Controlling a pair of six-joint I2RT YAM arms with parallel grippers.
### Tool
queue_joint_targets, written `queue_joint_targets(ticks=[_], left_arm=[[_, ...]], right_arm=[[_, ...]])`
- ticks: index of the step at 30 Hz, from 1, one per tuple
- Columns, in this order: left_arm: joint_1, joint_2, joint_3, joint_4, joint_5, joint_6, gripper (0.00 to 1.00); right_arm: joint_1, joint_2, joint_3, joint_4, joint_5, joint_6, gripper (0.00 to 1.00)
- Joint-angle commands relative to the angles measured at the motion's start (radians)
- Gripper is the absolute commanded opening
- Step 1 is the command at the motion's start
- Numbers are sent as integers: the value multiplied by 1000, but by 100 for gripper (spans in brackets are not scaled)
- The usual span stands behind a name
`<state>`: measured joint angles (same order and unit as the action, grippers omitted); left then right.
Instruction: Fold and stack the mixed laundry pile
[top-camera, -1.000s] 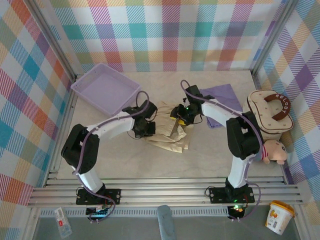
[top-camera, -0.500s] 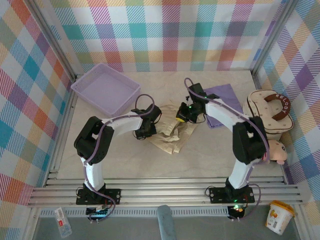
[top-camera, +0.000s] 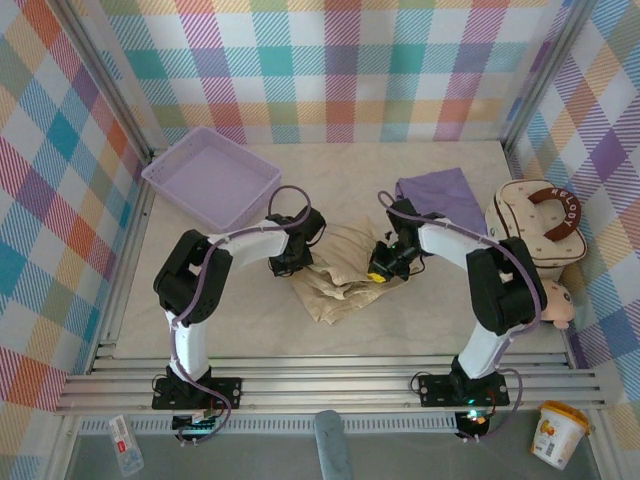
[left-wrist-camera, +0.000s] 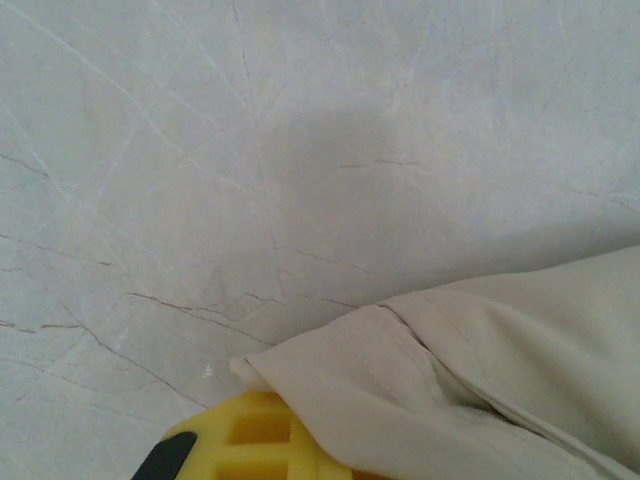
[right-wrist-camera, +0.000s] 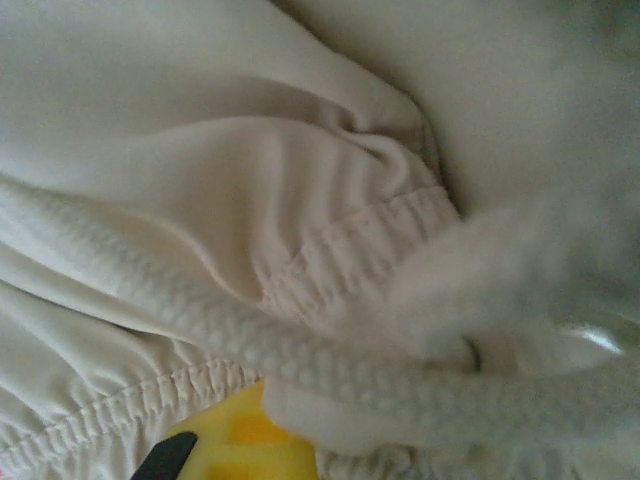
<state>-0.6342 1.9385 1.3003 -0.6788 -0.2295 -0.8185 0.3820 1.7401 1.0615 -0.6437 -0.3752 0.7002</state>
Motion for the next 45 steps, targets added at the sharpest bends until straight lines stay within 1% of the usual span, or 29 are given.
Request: queue_joint_targets(ticks=[1,3,4,6,8,10,12,15,17,19,23,25,29,32,35,37,39,40,41,43,44,45], left_arm=[[10,5,32,-83,-71,13,0],[10,-22,51,-100,-54,56,10],[11,-45,61,-114,-39,78,15],[10,-99,66,-149,-2,118,22],[10,-173,63,-186,37,150,22],[10,-233,73,-214,85,180,21],[11,-267,95,-212,144,192,19],[5,-259,115,-94,283,177,17],[-11,-220,135,0,325,148,16],[-31,-141,188,56,356,124,14],[-56,-2,243,48,408,113,8],[-58,29,208,28,442,133,7],[-55,42,92,-15,437,186,6],[-35,70,22,-8,425,197,5],[-3,83,34,-3,434,196,5],[15,72,98,-40,427,208,6],[29,42,176,-85,405,229,12],[38,24,215,-110,394,242,18],[48,8,247,-130,386,253,27],[70,-20,287,-171,366,265,50],[81,-32,294,-190,361,266,57],[93,-46,288,-202,363,264,60]], right_arm=[[6,9,6,-149,56,-113,7],[6,-31,15,-155,48,-133,16],[6,-59,25,-163,52,-137,23],[6,-114,59,-184,55,-154,32],[5,-161,102,-201,65,-169,37],[2,-183,154,-209,60,-178,40],[0,-175,195,-193,32,-182,39],[-2,-121,246,-163,-8,-177,35],[-1,-80,270,-137,-38,-167,33],[-3,-46,264,-66,-52,-151,30],[-19,32,232,-23,-71,-151,19],[-37,34,154,13,-79,-139,18],[-71,36,-34,127,-88,-130,18],[-77,99,-121,230,-134,-127,18],[-79,143,-132,267,-171,-121,17],[-80,109,-118,246,-161,-122,20],[-80,46,-83,187,-129,-139,28],[-79,17,-57,153,-107,-148,34],[-80,-13,-28,114,-81,-161,40],[-79,-44,32,48,-39,-195,53],[-80,-53,60,19,-3,-222,60],[-80,-56,80,-1,34,-250,66]])
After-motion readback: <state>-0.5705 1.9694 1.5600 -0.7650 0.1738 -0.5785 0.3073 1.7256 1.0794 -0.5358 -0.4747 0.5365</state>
